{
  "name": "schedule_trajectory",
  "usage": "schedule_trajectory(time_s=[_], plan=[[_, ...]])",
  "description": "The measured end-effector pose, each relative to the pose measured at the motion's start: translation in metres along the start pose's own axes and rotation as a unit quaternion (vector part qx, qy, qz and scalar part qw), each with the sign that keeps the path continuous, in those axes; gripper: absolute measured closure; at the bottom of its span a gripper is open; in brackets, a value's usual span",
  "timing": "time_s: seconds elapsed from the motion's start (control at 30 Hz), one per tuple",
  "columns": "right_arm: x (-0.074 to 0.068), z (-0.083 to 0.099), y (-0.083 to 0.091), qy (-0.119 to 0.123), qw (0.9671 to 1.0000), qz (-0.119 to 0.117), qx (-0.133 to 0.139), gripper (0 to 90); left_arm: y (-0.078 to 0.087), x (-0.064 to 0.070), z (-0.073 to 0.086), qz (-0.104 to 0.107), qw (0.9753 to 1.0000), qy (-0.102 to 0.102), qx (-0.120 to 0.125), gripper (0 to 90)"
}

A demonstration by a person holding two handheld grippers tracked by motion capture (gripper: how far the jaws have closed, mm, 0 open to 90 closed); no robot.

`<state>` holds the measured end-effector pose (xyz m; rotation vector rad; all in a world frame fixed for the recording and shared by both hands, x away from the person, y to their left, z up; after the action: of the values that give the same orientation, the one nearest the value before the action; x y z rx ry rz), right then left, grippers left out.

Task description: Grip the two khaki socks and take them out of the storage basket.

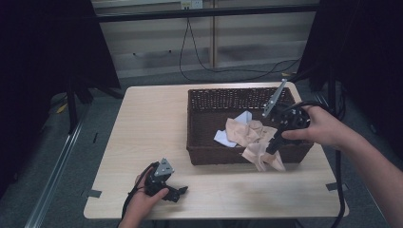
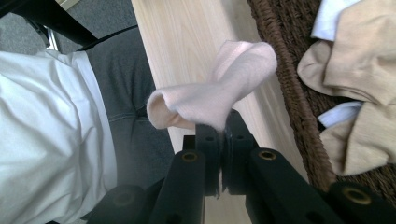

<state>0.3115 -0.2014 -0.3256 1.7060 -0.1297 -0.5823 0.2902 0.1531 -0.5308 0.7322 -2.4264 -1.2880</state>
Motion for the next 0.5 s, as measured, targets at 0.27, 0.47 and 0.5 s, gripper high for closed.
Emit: schedule_trajectory(time_s=[0.27,0.47,0.5], plan=[[0.004,-0.004,-0.022,0.005,0.9999,0.004,-0.01,87.2,0.0,0.0,0.0,0.002,1.0,0.002,-0.001,0.0],[0.01,-0.01,-0.051,0.008,0.9996,0.005,-0.025,87.1,0.0,0.0,0.0,0.002,1.0,0.003,-0.001,0.0],[0.011,-0.011,-0.055,0.011,0.9995,0.008,-0.028,87.1,0.0,0.0,0.0,0.002,1.0,0.003,-0.001,0.0]])
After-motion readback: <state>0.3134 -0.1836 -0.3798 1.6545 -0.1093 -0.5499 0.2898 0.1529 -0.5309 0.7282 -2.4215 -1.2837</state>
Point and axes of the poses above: each handheld gripper's, and its own axes: y roughly backward along the jaws, z roughly out of its underside, x roughly to its right, the point moved 3 cm from there along -y, roughly forward along the jaws, and after that the axes turned 11 degrees about -x, right-handed, at the moved point
